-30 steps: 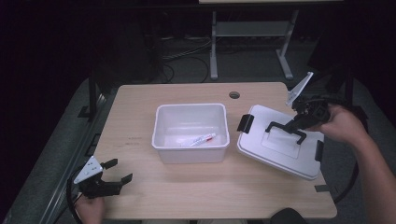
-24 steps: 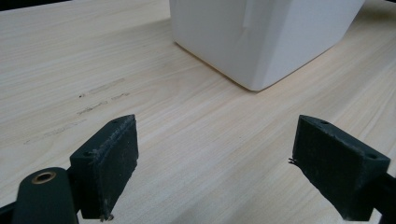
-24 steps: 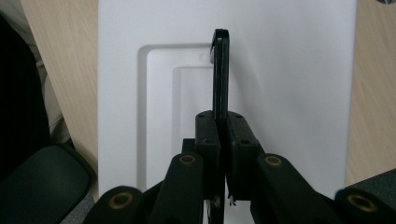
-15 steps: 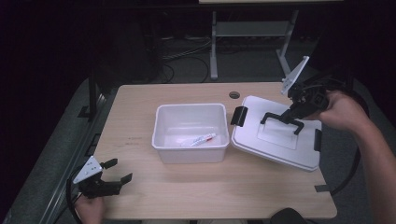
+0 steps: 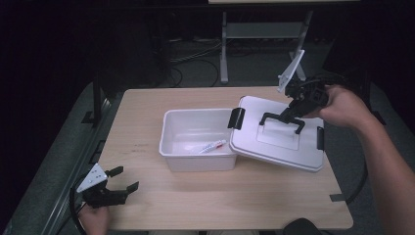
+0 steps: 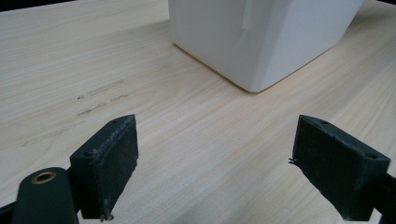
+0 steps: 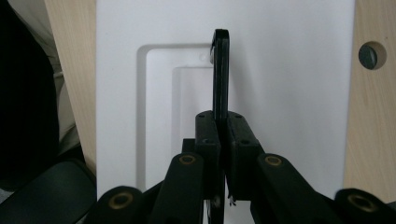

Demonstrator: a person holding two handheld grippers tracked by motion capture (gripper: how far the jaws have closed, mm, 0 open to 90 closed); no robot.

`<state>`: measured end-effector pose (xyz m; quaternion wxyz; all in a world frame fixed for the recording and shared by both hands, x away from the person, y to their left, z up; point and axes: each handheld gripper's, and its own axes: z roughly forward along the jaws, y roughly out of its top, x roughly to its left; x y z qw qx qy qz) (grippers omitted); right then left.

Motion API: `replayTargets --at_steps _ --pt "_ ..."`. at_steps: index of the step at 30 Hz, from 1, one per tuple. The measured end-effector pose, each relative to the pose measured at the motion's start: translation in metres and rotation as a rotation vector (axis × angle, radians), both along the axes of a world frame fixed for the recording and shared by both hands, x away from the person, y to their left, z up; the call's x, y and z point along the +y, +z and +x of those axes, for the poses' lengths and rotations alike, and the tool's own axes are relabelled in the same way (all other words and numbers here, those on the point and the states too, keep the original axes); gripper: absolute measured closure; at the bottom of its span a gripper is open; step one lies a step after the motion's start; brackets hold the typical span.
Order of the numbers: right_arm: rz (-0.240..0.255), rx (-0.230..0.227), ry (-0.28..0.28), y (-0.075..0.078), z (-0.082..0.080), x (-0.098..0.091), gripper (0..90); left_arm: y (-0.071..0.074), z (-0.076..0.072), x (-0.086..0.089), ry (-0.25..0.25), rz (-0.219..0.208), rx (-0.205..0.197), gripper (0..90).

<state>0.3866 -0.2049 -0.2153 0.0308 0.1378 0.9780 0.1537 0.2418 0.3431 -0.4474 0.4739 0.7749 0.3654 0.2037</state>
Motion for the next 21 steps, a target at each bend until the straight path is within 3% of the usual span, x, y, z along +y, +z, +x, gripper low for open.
replayTargets --at_steps 21 --pt "-0.005 0.001 0.105 0.010 0.018 0.063 84.7 0.001 0.000 0.003 0.005 -0.003 -0.003 13.5"
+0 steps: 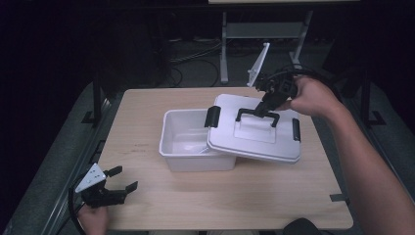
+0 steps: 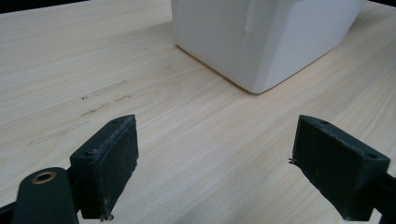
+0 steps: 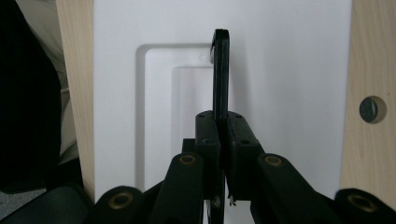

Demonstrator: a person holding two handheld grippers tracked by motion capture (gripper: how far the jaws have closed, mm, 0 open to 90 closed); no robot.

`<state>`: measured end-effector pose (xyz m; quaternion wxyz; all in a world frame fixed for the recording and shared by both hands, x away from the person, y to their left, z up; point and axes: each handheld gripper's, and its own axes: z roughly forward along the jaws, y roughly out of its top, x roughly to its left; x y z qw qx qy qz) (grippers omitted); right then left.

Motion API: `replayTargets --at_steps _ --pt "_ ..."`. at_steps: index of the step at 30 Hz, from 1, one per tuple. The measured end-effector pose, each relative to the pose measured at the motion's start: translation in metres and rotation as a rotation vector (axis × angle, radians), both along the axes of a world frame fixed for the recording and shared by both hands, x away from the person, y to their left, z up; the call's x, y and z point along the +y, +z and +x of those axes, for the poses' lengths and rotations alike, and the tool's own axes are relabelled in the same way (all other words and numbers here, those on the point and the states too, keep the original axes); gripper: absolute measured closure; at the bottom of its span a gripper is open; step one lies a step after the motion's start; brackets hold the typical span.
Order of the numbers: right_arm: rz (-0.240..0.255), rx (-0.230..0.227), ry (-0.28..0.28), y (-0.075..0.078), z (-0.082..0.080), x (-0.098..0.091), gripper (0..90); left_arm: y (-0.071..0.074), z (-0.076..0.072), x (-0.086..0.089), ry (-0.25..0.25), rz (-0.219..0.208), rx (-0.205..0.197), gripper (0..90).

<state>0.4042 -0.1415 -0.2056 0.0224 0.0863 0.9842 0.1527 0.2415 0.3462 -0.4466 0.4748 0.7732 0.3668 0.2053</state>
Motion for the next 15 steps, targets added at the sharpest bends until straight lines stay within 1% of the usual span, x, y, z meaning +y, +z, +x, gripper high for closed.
replayTargets --at_steps 11,13,15 --pt "-0.010 0.002 0.062 -0.003 0.010 0.040 84.7 0.000 -0.001 0.001 -0.001 -0.003 -0.003 13.5" --pt "-0.011 -0.007 0.077 -0.004 0.011 0.047 84.7 0.000 0.000 0.002 -0.001 -0.004 -0.002 13.6" --pt "-0.008 -0.005 0.079 -0.006 0.012 0.052 84.7 -0.001 0.001 0.003 0.003 -0.006 -0.001 13.6"
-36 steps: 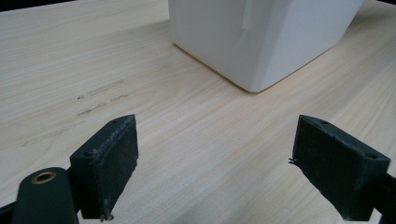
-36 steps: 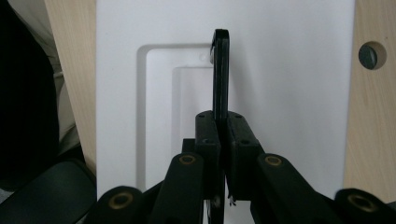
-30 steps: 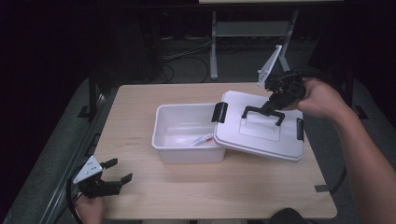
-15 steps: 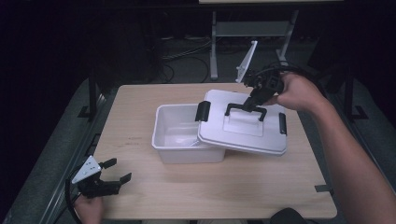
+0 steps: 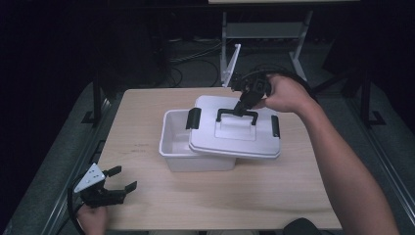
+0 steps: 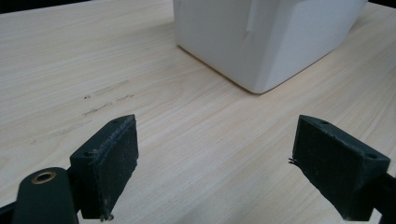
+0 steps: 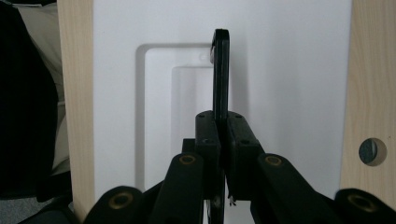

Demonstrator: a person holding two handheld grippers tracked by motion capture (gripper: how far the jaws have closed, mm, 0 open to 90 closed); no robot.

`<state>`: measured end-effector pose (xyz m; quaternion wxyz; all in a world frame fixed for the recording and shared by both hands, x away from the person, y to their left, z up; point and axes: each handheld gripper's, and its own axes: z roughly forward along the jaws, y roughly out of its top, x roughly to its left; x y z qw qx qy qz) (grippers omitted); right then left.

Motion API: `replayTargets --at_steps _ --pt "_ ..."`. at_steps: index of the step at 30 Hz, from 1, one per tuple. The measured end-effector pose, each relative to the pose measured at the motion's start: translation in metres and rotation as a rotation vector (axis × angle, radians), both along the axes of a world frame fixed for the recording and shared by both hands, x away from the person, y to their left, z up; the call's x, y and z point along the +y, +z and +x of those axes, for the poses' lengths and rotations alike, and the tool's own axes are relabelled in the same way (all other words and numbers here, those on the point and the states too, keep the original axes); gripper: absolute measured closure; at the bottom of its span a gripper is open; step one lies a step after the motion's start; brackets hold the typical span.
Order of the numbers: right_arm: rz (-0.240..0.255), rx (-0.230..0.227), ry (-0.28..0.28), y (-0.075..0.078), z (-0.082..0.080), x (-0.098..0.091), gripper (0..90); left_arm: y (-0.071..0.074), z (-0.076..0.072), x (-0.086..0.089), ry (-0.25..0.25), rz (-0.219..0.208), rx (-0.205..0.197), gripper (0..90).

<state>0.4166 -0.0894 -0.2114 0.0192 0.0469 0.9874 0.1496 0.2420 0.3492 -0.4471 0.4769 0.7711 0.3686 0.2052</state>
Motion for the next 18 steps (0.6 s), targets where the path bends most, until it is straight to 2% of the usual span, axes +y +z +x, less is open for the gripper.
replayTargets --at_steps 18 --pt "-0.001 0.023 0.059 -0.018 0.015 0.048 84.7 0.000 0.000 0.000 -0.002 -0.005 0.000 13.5"
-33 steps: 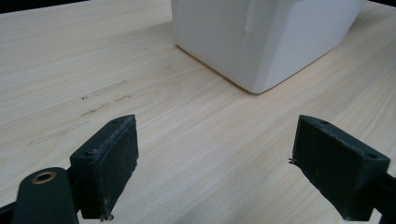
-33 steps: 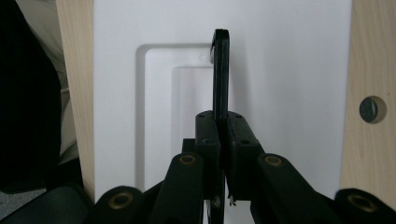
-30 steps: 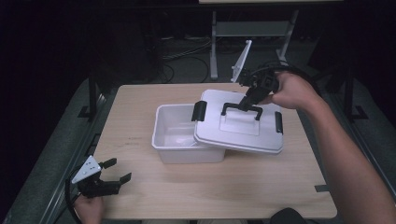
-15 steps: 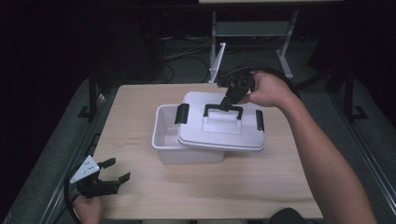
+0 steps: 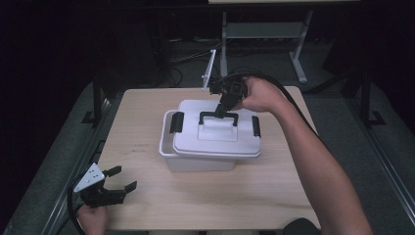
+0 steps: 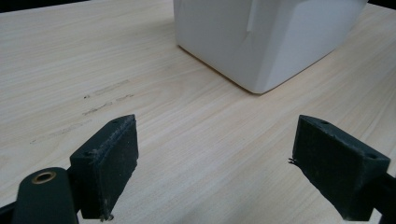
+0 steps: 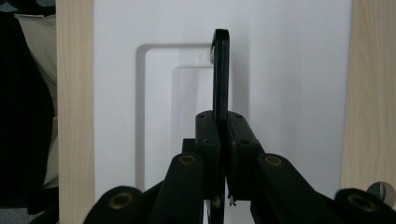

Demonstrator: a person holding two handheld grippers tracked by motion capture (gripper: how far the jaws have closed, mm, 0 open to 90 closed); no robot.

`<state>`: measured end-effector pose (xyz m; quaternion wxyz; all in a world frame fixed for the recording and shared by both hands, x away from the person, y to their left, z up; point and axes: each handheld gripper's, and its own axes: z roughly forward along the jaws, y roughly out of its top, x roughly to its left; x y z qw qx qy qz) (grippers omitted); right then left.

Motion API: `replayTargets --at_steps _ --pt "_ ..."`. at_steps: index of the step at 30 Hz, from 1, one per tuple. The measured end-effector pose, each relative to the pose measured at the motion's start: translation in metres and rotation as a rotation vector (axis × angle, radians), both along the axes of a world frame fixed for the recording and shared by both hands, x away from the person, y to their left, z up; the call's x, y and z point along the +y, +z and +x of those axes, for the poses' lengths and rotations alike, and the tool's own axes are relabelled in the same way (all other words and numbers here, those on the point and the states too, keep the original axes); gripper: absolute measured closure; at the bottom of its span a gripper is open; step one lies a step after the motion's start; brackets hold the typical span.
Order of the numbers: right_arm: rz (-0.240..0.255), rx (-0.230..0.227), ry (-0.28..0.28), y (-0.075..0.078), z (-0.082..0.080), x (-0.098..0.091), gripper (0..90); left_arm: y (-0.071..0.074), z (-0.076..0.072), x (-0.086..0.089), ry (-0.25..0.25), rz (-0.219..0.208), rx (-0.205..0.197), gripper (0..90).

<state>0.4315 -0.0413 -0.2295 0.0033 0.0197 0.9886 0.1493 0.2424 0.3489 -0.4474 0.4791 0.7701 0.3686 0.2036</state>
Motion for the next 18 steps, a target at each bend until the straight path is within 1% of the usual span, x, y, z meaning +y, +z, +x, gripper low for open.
replayTargets --at_steps 5,7,13,18 --pt "0.002 0.000 0.015 -0.001 0.004 0.011 84.7 0.000 0.000 0.001 0.000 -0.003 -0.003 13.6" --pt "0.002 0.005 0.011 -0.002 0.005 0.014 84.7 0.000 0.000 0.001 0.000 -0.005 0.002 13.6" --pt "-0.004 0.008 0.016 -0.005 0.010 0.022 84.7 0.000 0.000 0.001 -0.002 -0.001 -0.003 13.5" --pt "0.006 0.013 0.017 -0.009 0.014 0.030 84.7 0.000 -0.001 0.001 -0.001 -0.007 -0.001 13.5"
